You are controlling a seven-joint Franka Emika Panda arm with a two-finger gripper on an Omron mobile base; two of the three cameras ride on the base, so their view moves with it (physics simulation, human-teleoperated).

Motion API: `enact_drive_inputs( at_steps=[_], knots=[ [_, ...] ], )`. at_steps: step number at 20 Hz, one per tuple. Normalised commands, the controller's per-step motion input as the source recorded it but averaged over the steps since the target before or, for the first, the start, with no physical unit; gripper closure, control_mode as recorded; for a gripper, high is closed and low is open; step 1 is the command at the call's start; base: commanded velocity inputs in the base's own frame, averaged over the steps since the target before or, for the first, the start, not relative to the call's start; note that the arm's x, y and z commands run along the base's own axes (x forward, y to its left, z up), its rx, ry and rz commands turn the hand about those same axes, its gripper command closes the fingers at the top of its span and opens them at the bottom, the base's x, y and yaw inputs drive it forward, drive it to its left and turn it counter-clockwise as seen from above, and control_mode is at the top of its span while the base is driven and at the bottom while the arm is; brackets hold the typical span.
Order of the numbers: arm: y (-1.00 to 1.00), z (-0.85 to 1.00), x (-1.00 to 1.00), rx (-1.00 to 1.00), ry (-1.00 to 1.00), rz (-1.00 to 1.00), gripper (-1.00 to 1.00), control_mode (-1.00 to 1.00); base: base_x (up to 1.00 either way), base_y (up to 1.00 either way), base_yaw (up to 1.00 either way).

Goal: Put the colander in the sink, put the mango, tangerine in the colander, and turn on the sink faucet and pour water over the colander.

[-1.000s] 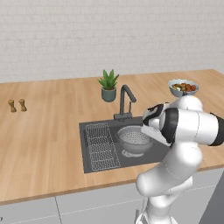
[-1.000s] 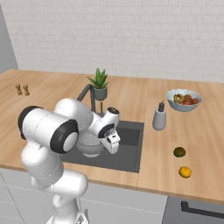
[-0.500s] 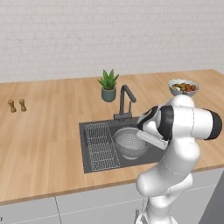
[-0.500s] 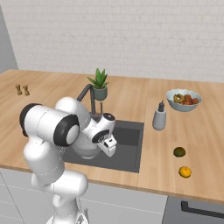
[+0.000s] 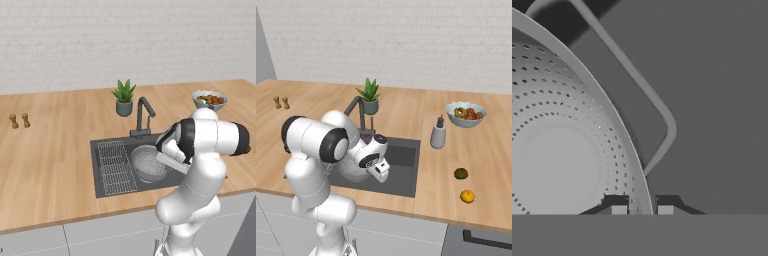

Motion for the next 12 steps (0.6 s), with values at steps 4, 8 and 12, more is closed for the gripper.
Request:
enact_drive_inputs(
  at_steps=[4,8,12],
  knots=[
    [-0.13,0.0,0.16,0.0,0.0,0.0,1.0,-1.0,0.0,0.0,0.0],
    [-0.32,0.0,0.2,0.0,0.03,0.0,1.0,-1.0,0.0,0.0,0.0],
    [-0.21,0.0,0.0,0.0,0.0,0.0,1.0,-1.0,0.0,0.0,0.0]
  ],
)
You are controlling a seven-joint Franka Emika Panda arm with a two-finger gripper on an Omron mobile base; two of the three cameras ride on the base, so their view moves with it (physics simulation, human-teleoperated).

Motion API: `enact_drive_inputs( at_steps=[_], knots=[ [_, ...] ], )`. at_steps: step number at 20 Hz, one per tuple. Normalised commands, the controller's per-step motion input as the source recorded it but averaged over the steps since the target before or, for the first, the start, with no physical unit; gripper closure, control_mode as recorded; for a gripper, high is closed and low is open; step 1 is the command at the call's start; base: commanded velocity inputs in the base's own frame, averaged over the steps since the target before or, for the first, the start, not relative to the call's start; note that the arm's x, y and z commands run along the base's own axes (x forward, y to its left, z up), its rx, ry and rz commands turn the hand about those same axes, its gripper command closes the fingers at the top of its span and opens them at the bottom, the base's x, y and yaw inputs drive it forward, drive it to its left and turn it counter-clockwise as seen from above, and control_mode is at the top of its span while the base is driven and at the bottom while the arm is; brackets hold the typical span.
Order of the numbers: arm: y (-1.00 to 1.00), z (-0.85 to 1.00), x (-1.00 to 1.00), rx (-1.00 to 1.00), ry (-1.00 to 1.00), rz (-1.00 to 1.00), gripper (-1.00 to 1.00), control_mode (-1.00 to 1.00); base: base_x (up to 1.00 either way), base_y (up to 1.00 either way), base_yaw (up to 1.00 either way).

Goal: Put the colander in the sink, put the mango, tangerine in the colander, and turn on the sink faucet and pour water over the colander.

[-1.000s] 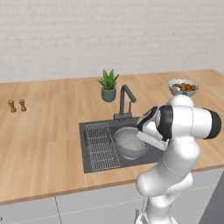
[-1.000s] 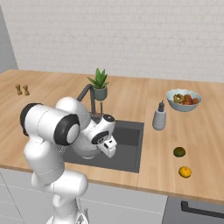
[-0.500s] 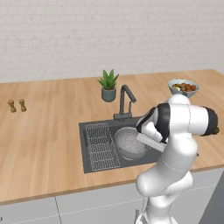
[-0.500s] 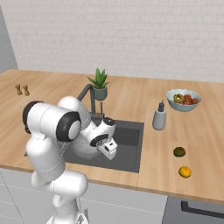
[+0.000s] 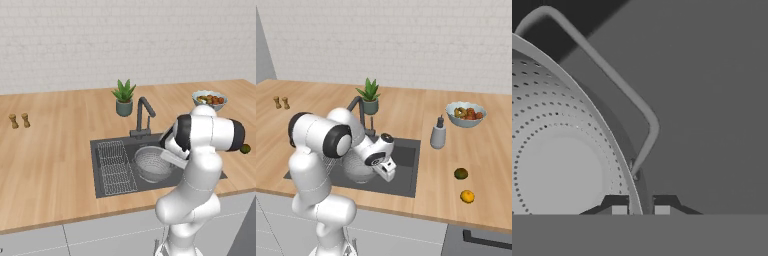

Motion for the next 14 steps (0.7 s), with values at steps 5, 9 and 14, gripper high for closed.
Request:
enact_drive_inputs(
  at_steps=[5,9,14],
  knots=[
    [0.07,0.0,0.05,0.0,0.0,0.0,1.0,-1.0,0.0,0.0,0.0],
    [0.39,-0.09,0.19,-0.01,0.0,0.0,1.0,-1.0,0.0,0.0,0.0],
    [0.18,-0.14,0.39,-0.05,0.0,0.0,1.0,-1.0,0.0,0.0,0.0]
  ],
)
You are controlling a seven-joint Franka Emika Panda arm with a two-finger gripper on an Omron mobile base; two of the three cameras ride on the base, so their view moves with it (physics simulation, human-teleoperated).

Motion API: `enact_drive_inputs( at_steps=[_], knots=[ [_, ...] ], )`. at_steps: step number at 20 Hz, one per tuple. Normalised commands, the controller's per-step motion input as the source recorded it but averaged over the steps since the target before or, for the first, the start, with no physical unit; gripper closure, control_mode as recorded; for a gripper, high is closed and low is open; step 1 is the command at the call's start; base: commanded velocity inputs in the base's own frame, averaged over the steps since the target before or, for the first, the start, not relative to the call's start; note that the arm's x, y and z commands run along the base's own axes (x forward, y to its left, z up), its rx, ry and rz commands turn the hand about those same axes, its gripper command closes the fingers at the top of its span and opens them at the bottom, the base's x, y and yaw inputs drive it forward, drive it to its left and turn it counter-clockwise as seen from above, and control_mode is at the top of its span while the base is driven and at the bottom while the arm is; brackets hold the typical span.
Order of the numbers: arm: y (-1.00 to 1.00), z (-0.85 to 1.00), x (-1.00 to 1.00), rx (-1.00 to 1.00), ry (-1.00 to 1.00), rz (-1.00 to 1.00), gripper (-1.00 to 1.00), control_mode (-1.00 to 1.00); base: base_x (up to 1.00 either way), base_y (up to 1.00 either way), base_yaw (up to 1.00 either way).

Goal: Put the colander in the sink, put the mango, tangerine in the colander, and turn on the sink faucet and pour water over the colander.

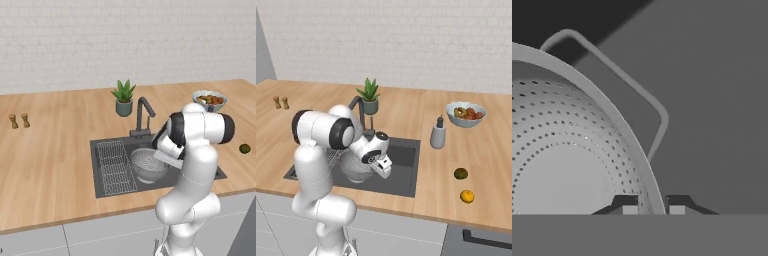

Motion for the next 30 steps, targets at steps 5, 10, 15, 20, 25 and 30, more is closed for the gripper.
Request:
enact_drive_inputs(
  at_steps=[5,10,15,20,25,30],
  knots=[
    [-0.01,-0.29,0.24,-0.11,0.0,0.0,1.0,-1.0,0.0,0.0,0.0],
    [-0.1,-0.2,0.14,-0.1,0.0,0.0,1.0,-1.0,0.0,0.0,0.0],
    [-0.01,-0.08,0.01,-0.03,0.0,0.0,1.0,-1.0,0.0,0.0,0.0],
    [0.41,0.0,0.0,0.0,0.0,0.0,1.0,-1.0,0.0,0.0,0.0],
    [0.18,0.0,-0.04,0.0,-0.02,0.0,1.0,-1.0,0.0,0.0,0.0],
    [0.01,0.02,-0.04,0.0,-0.05,0.0,-1.0,-1.0,0.0,0.0,0.0]
  ],
)
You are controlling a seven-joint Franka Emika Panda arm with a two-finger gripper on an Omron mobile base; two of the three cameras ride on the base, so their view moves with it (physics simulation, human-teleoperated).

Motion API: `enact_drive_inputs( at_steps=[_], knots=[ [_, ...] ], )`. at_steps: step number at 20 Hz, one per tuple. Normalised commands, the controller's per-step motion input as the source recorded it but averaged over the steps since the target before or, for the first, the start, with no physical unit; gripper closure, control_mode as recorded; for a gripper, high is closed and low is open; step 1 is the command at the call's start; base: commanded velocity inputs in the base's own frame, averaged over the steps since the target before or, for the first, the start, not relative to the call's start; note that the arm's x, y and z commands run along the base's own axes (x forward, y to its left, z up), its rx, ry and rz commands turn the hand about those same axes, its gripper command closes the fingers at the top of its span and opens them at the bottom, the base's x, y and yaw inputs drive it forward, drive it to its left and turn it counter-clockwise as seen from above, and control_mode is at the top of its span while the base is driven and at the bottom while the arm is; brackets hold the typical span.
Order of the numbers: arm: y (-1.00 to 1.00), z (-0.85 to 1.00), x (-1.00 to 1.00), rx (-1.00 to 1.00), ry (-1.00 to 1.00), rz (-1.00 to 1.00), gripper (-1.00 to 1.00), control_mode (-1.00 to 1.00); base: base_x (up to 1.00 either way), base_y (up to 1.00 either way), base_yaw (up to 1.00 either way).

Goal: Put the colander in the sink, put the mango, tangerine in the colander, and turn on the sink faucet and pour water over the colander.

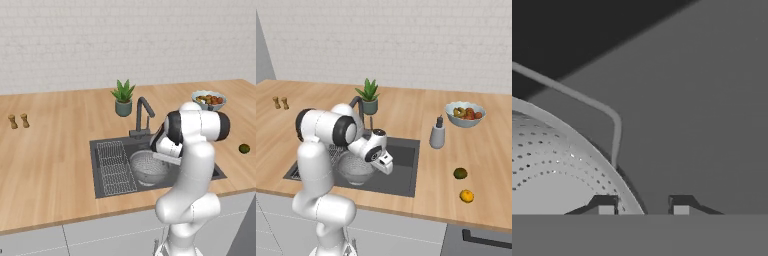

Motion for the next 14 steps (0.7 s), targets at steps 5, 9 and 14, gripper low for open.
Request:
enact_drive_inputs(
  at_steps=[5,9,14],
  knots=[
    [0.0,0.21,-0.09,0.0,-0.06,0.0,-1.0,-1.0,0.0,0.0,0.0],
    [-0.11,0.42,-0.12,0.0,-0.01,0.0,-1.0,-1.0,0.0,0.0,0.0],
    [-0.23,0.54,-0.18,0.0,0.0,-0.04,-1.0,-1.0,0.0,0.0,0.0]
  ],
)
